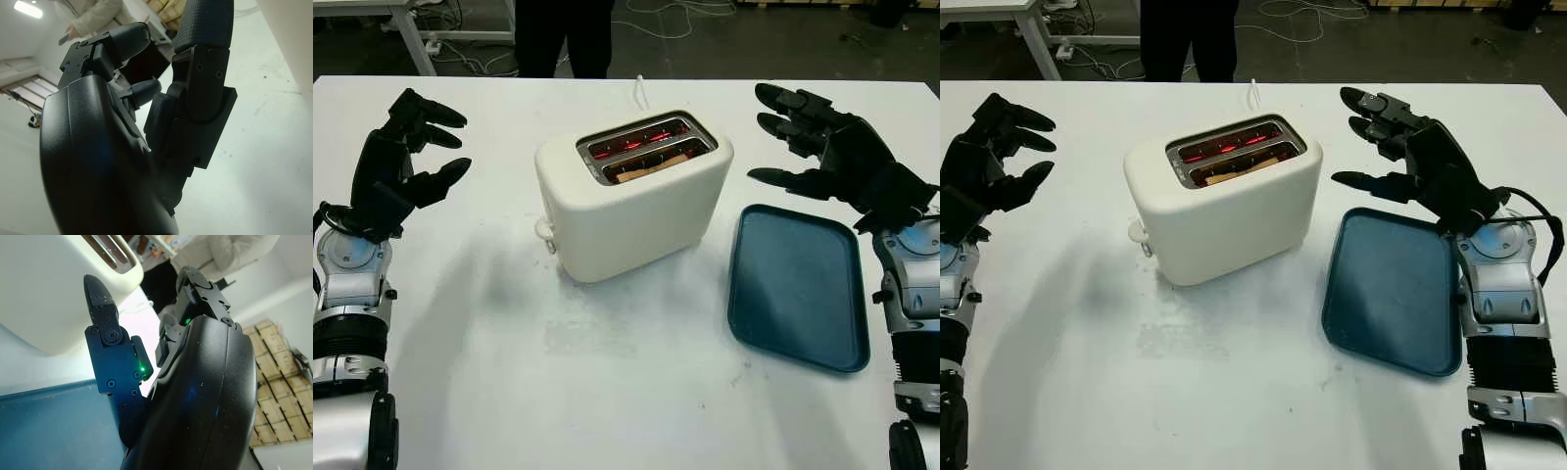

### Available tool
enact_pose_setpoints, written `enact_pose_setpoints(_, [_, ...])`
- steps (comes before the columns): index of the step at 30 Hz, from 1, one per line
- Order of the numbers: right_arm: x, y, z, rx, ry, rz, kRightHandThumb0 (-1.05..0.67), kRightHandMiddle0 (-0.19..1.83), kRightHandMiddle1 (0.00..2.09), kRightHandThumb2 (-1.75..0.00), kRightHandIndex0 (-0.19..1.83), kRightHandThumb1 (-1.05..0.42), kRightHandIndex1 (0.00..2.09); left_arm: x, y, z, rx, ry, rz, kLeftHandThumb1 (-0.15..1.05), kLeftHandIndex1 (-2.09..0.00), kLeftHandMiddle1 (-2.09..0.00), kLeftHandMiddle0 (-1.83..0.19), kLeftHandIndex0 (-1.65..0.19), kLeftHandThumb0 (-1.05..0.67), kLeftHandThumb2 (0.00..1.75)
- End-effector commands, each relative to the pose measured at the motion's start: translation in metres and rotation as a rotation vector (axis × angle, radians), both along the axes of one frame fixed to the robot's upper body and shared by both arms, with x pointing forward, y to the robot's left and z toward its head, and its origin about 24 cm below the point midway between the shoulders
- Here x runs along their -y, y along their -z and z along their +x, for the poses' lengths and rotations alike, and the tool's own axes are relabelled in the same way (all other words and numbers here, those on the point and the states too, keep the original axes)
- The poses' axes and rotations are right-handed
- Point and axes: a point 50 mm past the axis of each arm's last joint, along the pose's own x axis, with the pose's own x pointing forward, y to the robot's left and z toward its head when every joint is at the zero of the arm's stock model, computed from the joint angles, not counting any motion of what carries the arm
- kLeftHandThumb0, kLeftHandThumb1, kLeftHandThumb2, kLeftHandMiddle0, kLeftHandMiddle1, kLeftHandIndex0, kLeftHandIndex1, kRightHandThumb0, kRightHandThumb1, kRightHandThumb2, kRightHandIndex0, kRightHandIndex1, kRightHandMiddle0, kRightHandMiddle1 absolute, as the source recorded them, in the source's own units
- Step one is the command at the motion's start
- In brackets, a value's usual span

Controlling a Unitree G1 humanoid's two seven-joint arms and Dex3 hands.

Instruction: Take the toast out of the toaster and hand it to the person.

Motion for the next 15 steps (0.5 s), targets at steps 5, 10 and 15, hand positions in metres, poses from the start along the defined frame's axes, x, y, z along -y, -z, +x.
enact_pose_setpoints(5, [-0.0008,0.0020,-0.0006,0.012,-0.009,0.001,-0.39,0.30,0.00,0.00,0.32,-0.84,0.01,0.0001,-0.0013,-0.0006,0.011,-0.005,0.015,0.92,-1.48,-1.61,-0.02,-0.07,-1.05,0.28])
enact_pose_setpoints(10, [-0.0005,0.0022,-0.0009,0.004,-0.002,0.000,-0.41,0.30,0.00,0.00,0.33,-0.84,0.01,-0.0007,-0.0001,-0.0003,-0.005,-0.010,0.007,0.92,-1.48,-1.61,-0.03,-0.08,-1.05,0.26])
enact_pose_setpoints(15, [-0.0004,0.0024,-0.0011,0.006,-0.003,-0.002,-0.35,0.30,0.00,0.00,0.32,-0.84,0.01,0.0001,-0.0008,-0.0006,0.013,-0.003,0.015,0.92,-1.47,-1.60,-0.03,-0.08,-1.05,0.27])
